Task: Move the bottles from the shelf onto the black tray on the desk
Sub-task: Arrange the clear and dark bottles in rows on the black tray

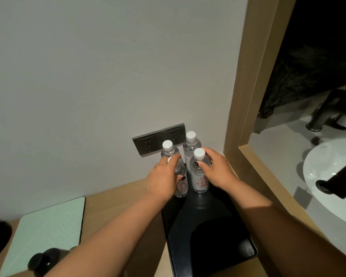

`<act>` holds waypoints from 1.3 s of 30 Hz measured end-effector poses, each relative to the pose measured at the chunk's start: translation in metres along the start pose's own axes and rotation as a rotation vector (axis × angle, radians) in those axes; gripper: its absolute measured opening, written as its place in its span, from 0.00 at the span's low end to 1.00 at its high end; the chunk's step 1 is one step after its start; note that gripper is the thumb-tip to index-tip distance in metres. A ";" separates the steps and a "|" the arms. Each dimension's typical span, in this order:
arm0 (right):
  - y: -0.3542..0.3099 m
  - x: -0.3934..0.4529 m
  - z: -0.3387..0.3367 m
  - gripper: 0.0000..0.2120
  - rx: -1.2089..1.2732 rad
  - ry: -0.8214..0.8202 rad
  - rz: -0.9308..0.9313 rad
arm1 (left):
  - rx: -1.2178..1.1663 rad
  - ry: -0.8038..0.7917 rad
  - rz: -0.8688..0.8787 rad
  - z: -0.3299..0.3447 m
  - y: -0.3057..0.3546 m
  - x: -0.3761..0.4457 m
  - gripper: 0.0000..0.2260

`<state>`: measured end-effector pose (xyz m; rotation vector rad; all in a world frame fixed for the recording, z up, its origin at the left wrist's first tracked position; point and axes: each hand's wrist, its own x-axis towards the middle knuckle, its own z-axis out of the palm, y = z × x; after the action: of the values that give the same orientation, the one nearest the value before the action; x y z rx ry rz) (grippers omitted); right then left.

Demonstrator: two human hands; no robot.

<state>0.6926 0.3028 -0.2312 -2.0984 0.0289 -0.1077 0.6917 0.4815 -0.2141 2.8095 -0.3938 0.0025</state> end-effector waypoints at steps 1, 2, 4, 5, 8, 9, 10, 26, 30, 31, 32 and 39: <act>-0.002 -0.001 0.000 0.19 -0.001 -0.004 0.006 | 0.001 -0.002 -0.013 0.000 0.001 -0.001 0.27; -0.003 -0.002 -0.001 0.18 -0.002 -0.009 0.012 | -0.003 -0.004 -0.027 0.001 0.002 -0.001 0.27; -0.006 -0.004 -0.003 0.18 -0.019 -0.025 0.026 | -0.020 -0.011 -0.062 0.001 0.005 -0.003 0.28; -0.008 -0.005 -0.005 0.18 -0.034 -0.038 0.034 | -0.030 -0.012 -0.082 0.001 0.007 -0.003 0.29; -0.014 -0.003 -0.012 0.18 -0.064 -0.083 0.062 | -0.038 0.000 -0.130 0.000 0.012 -0.004 0.28; -0.015 -0.002 -0.014 0.17 -0.070 -0.097 0.068 | -0.040 0.006 -0.144 0.000 0.015 -0.004 0.28; -0.016 0.000 -0.015 0.17 -0.075 -0.109 0.072 | -0.048 0.013 -0.157 0.000 0.017 -0.004 0.28; -0.002 0.009 -0.016 0.19 -0.021 -0.145 0.014 | -0.233 0.138 -0.231 0.012 0.027 -0.007 0.31; -0.004 0.007 -0.015 0.20 -0.027 -0.141 0.052 | -0.279 0.091 -0.224 0.012 0.029 -0.010 0.35; -0.004 0.008 -0.015 0.20 -0.029 -0.146 0.068 | -0.289 0.092 -0.221 0.010 0.029 -0.012 0.37; -0.005 0.010 -0.017 0.21 -0.025 -0.156 0.091 | -0.301 0.117 -0.230 0.007 0.027 -0.015 0.39; -0.048 0.004 -0.017 0.25 0.057 0.044 0.148 | -0.624 0.424 -0.386 -0.047 -0.006 -0.101 0.31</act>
<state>0.6942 0.3122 -0.1813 -2.0293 0.2046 -0.0647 0.5984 0.5278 -0.1758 2.1433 0.2195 0.3248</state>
